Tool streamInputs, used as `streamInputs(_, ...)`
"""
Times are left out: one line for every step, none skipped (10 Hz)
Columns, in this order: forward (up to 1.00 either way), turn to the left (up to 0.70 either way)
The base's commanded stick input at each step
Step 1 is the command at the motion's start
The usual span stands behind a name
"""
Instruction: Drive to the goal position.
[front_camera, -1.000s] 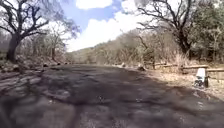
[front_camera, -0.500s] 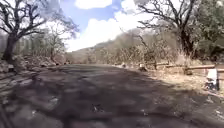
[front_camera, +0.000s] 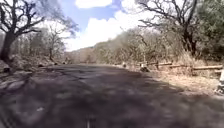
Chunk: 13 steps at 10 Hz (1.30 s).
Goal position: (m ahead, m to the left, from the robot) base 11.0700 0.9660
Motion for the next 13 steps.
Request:
streamInputs(0.70,0.00)
streamInputs(0.70,0.00)
streamInputs(0.70,0.00)
streamInputs(0.70,0.00)
streamInputs(0.70,0.00)
streamInputs(0.70,0.00)
streamInputs(0.70,0.00)
streamInputs(0.70,0.00)
streamInputs(0.70,0.00)
streamInputs(0.70,0.00)
streamInputs(0.70,0.00)
streamInputs(0.70,0.00)
streamInputs(0.70,0.00)
